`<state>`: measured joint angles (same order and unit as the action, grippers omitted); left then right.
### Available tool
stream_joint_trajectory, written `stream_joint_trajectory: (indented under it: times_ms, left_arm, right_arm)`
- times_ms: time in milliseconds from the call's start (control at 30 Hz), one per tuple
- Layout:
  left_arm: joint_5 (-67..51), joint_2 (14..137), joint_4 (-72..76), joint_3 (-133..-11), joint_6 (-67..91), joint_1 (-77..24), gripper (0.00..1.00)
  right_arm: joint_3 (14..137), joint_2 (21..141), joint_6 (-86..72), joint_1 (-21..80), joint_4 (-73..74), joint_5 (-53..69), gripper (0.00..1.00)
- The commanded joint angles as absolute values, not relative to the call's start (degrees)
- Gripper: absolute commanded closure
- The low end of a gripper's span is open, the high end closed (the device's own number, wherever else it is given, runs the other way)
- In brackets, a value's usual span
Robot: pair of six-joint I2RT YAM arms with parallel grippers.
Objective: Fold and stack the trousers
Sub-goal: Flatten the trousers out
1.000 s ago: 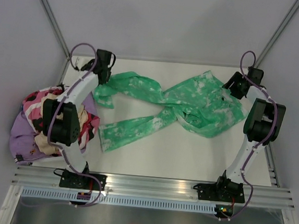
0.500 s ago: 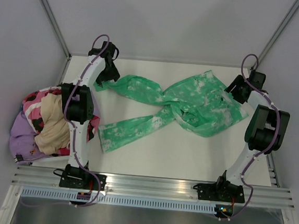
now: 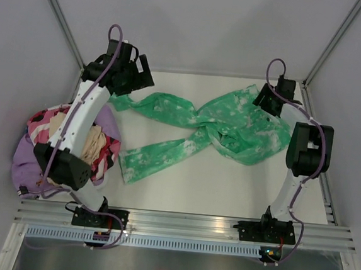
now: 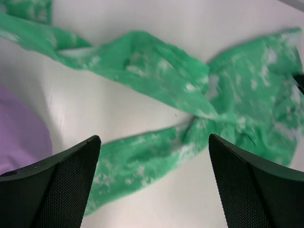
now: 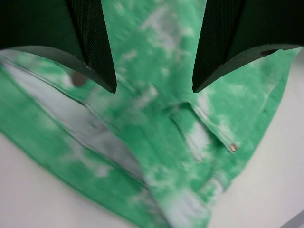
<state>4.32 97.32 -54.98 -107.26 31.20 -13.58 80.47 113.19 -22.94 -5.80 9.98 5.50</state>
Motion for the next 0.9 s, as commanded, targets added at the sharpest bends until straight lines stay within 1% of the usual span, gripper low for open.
stream_joint_trajectory:
  times_ms: [0,100,167,233,267,300,333,400,467,500,533,600,633,667,733,867]
  left_arm:
    - [-1.74,91.07,-52.30,-98.37,29.62,-15.47,0.01]
    - [-4.92,86.49,-48.52,-89.94,29.44,-15.73,0.02]
    - [-5.27,85.43,-47.73,-88.25,29.62,-15.73,0.02]
    - [-5.45,85.34,-48.16,-87.98,29.53,-15.73,0.03]
    - [-5.45,85.34,-48.69,-88.15,29.27,-15.73,0.03]
    - [-5.54,85.34,-48.78,-88.33,29.18,-15.82,0.03]
    - [-5.71,85.25,-48.52,-88.33,29.01,-15.82,0.03]
    - [-5.89,85.34,-48.43,-88.24,28.39,-15.73,0.03]
    - [-5.89,86.04,-48.43,-87.89,27.69,-15.73,0.03]
    - [-5.45,86.04,-47.12,-85.80,27.51,-15.91,0.04]
    - [-5.10,85.87,-45.89,-83.95,27.25,-15.82,0.04]
    - [-3.26,84.82,-42.47,-78.43,26.81,-15.91,0.04]
    - [-2.73,84.73,-41.93,-77.09,26.63,-15.82,0.04]
    - [-1.68,84.99,-41.84,-76.38,26.63,-15.82,0.04]
    - [-0.62,85.95,-42.62,-75.76,26.63,-15.82,0.04]
    - [-0.26,90.96,-44.30,-78.57,26.90,-15.82,0.04]
  right_arm:
    - [87.53,120.03,-21.18,-2.11,8.16,2.13,0.29]
    - [92.45,124.08,-21.97,-0.36,11.15,-4.63,0.30]
    - [96.74,126.81,-22.24,-0.35,13.96,-10.17,0.31]
    - [101.23,132.34,-24.34,-0.26,22.38,-17.20,0.32]
    - [106.47,134.36,-25.13,-0.26,26.33,-21.75,0.35]
    - [108.61,137.60,-26.01,-0.26,32.81,-23.36,0.38]
    - [110.81,138.51,-26.80,-0.26,35.22,-25.12,0.41]
    - [109.52,138.17,-28.47,-0.26,38.66,-29.34,0.43]
    - [102.77,135.98,-32.59,-0.44,38.41,-29.36,0.41]
    - [99.53,132.49,-34.09,-0.87,36.15,-28.31,0.41]
    - [91.75,130.62,-37.67,-2.10,34.56,-27.26,0.41]
    - [83.53,124.14,-40.85,-3.25,29.56,-24.62,0.41]
    - [76.88,122.27,-43.48,-4.30,29.10,-24.52,0.41]
    - [73.68,118.08,-44.03,-4.39,28.40,-25.57,0.41]
    - [66.67,114.28,-44.82,-4.48,27.51,-26.89,0.41]
    - [59.43,104.36,-49.56,-5.01,31.28,-32.24,0.37]
